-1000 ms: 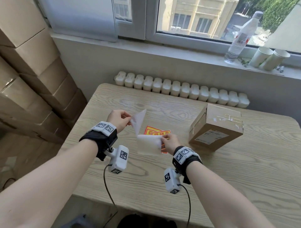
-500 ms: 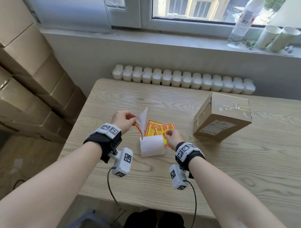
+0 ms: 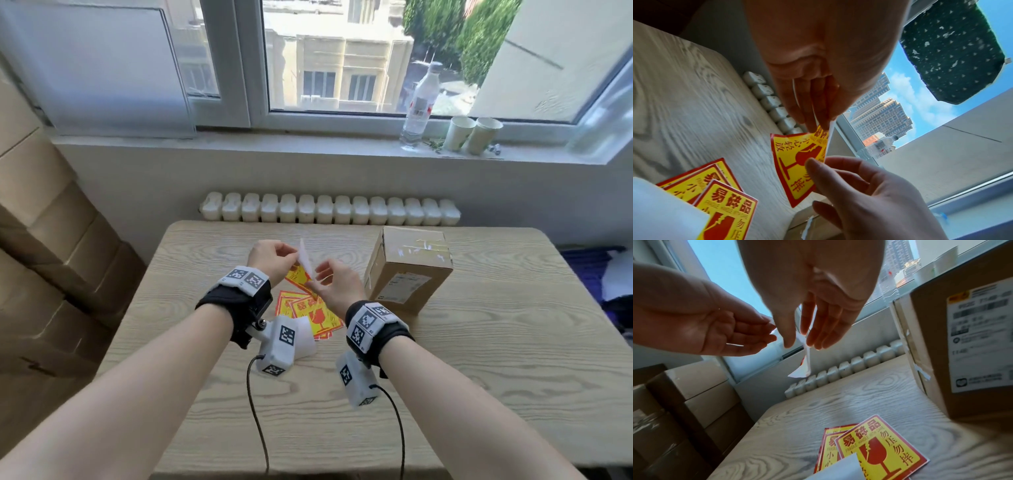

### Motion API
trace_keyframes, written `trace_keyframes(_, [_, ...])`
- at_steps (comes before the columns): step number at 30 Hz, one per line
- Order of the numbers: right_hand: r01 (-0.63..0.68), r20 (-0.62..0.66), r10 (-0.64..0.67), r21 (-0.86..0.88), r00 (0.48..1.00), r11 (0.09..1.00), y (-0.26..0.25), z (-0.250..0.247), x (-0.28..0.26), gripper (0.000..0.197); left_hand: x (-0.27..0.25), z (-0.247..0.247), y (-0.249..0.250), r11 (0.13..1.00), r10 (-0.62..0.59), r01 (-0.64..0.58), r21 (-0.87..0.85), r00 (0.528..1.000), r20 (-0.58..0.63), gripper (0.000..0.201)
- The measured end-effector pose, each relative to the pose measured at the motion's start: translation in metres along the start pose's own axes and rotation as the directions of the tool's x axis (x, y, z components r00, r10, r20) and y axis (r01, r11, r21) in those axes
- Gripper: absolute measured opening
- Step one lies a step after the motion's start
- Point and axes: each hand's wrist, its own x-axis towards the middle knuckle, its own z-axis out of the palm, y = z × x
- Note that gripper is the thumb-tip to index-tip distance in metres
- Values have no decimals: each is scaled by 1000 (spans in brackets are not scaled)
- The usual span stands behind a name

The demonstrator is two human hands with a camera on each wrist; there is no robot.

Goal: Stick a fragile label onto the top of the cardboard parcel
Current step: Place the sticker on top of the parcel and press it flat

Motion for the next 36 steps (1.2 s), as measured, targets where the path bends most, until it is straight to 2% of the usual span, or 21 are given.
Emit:
trace_keyframes(4, [18,-97,-21,-34,995,999,0,-26,-2,15,1,10,21,1000,31,-31,-2,999,44,17])
trace_keyframes(8, [-25,-202,21,-17,979,1000,6,-51,-3,15,-2,21,43,997,53,-45,-60,990,133,23])
trace_keyframes(13, [-52,-306,78,92,949,994,17,-85,3,17,-7,32,75,992,117,-105,-65,968,221,14])
trace_keyframes(16, [-46,-326,91,146,941,988,24,-107,6,17,-3,43,84,992,116,-124,23,969,217,13])
trace_keyframes(19, [-29,-345,92,182,934,983,34,-130,9,16,5,57,90,974,107,-118,193,992,63,24])
trace_keyframes(21, [-26,-356,100,209,929,978,43,-144,12,14,7,67,96,966,73,-75,246,997,16,39])
trace_keyframes(24, [-17,-356,109,251,928,968,55,-162,17,13,8,84,105,961,-10,-13,278,997,81,35])
trace_keyframes(30, [-15,-336,119,296,934,955,78,-185,27,9,13,114,116,976,-45,15,218,990,133,23])
trace_keyframes(36, [-37,-282,134,326,950,944,99,-189,39,7,18,136,115,980,-96,64,189,982,164,25])
